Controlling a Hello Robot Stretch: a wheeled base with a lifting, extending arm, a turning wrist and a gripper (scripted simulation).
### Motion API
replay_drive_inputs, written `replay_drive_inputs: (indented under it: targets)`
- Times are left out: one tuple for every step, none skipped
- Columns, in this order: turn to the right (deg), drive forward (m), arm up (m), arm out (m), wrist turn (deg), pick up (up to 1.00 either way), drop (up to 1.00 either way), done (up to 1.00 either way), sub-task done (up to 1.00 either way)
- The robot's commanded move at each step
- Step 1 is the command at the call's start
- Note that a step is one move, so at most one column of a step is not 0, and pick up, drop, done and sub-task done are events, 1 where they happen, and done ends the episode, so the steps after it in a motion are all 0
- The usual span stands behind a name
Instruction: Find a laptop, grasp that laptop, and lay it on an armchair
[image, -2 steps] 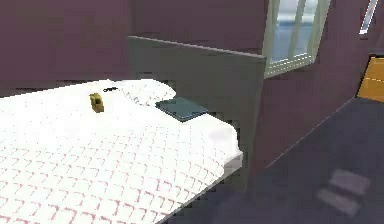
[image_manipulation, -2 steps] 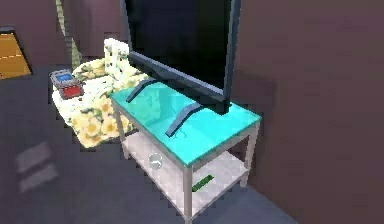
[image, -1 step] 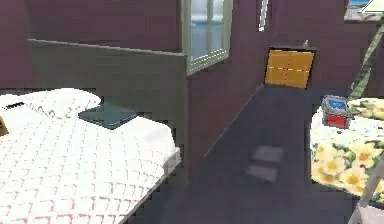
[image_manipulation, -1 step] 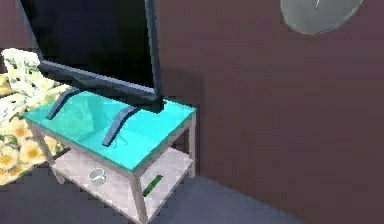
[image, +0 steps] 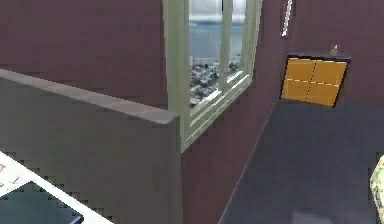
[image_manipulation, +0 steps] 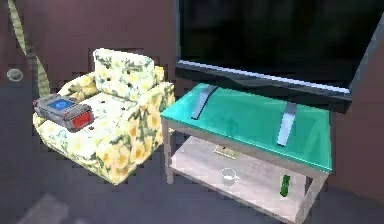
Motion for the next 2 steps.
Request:
replay_drive_inputs:
  targets:
    - [-45.0,0.0,0.0,0.0,0.0,0.0,0.0,0.0,0.0]
    - [-45.0,0.0,0.0,0.0,0.0,0.0,0.0,0.0,0.0]
